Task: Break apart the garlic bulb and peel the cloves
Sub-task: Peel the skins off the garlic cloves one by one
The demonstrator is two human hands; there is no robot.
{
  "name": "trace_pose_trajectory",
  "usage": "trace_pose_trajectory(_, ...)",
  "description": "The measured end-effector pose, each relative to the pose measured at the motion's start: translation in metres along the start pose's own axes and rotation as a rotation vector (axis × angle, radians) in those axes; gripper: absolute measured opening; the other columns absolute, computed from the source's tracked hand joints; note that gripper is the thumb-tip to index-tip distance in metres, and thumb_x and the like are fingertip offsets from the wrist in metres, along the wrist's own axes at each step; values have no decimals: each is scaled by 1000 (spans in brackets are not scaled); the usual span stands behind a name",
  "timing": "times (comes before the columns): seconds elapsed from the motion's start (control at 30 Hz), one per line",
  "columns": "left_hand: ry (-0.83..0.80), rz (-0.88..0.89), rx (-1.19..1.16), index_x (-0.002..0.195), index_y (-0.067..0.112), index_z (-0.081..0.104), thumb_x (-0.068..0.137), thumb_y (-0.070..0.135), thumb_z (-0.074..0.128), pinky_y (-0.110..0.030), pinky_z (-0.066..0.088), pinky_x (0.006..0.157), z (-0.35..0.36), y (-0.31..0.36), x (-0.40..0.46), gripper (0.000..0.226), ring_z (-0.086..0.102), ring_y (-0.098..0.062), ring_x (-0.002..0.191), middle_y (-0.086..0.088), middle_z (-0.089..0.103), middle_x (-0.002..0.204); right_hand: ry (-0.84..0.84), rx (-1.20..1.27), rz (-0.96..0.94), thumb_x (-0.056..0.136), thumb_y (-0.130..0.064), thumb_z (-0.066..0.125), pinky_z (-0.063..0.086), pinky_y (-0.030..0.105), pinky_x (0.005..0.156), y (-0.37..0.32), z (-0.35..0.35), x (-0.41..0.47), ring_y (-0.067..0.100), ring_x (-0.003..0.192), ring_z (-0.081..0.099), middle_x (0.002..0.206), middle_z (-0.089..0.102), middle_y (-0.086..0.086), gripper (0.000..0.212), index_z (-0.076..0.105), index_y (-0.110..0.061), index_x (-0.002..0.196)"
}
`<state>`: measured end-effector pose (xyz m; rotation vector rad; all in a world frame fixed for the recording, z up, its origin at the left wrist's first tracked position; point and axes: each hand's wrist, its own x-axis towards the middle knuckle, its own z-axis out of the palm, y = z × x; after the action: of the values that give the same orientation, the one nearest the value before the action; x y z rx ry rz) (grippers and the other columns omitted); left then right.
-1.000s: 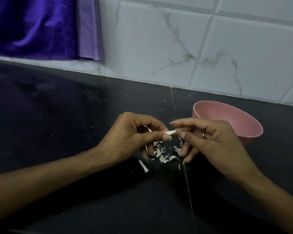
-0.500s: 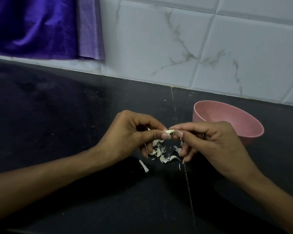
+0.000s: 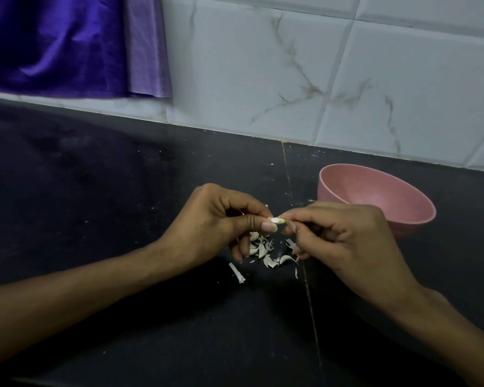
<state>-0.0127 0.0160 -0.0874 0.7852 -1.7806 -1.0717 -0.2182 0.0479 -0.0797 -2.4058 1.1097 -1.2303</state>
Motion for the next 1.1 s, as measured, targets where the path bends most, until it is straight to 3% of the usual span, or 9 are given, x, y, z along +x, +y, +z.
trace_pose_trajectory(0.07, 4, -16, -6, 75, 16, 78, 71, 28, 75, -26, 48, 46, 1, -1, -1, 12, 57, -22, 39, -13, 61, 50, 7, -184, -93, 88, -9, 66, 41, 11, 59, 0, 2, 0, 2, 61, 56, 73, 63, -7, 15, 77, -12, 98)
trace_pose_trajectory(0.13, 4, -22, -12, 73, 19, 78, 71, 28, 76, -26, 48, 46, 2, -1, 0, 10, 57, -22, 38, -14, 60, 49, 15, -229, -113, 87, -8, 67, 36, 8, 61, 2, 3, -1, 1, 61, 52, 73, 60, -8, 15, 77, -11, 98)
trace_pose_trajectory(0.23, 4, -10, -13, 73, 18, 77, 70, 27, 76, -25, 48, 46, 2, -1, 1, 10, 57, -21, 38, -12, 60, 48, 17, -86, -39, 89, -12, 64, 53, 28, 57, 3, 3, -1, 11, 62, 62, 72, 63, -6, 14, 77, -13, 95)
trace_pose_trajectory(0.3, -8, 8, -2, 74, 16, 77, 70, 27, 75, -25, 47, 46, 1, -1, 0, 12, 57, -19, 38, -8, 60, 46, 15, 29, 38, 87, -11, 64, 57, 39, 55, 3, 4, -2, 17, 61, 67, 71, 66, -4, 14, 77, -13, 91)
trace_pose_trajectory(0.43, -57, 33, 44, 77, 12, 77, 74, 23, 77, -26, 47, 49, -2, -2, -1, 12, 59, -19, 38, -11, 62, 49, -73, 277, 204, 86, -1, 70, 59, 28, 56, 0, 0, 1, 19, 59, 70, 72, 71, 3, 14, 78, -13, 88)
trace_pose_trajectory(0.6, -90, 9, 0, 82, 6, 76, 73, 21, 73, -24, 48, 44, -6, 1, 3, 18, 59, -18, 39, -13, 63, 52, -128, 487, 354, 77, -20, 66, 60, 30, 57, -4, -6, 6, 22, 60, 70, 76, 73, 13, 16, 76, -15, 88)
trace_pose_trajectory(0.73, -46, 2, -19, 89, -1, 73, 74, 18, 73, -25, 51, 42, -5, 3, 4, 24, 59, -15, 41, -5, 65, 54, -66, 451, 331, 79, -20, 65, 60, 30, 57, -4, -5, 6, 23, 62, 70, 76, 72, 10, 16, 77, -15, 89)
trace_pose_trajectory(0.9, 53, -1, -18, 108, 17, 65, 72, 19, 77, -30, 52, 41, -3, 2, 2, 38, 62, -24, 46, -9, 73, 74, -28, 388, 303, 81, -23, 64, 59, 29, 57, -5, -2, 3, 20, 62, 71, 77, 74, 4, 18, 76, -16, 92)
trace_pose_trajectory(1.1, 100, 34, 88, 87, 13, 77, 72, 30, 74, -26, 51, 43, -1, 0, -2, 24, 62, -19, 46, -3, 70, 61, 44, 350, 298, 78, -29, 67, 59, 29, 55, -7, 3, 1, 16, 59, 70, 75, 74, 5, 17, 76, -21, 90)
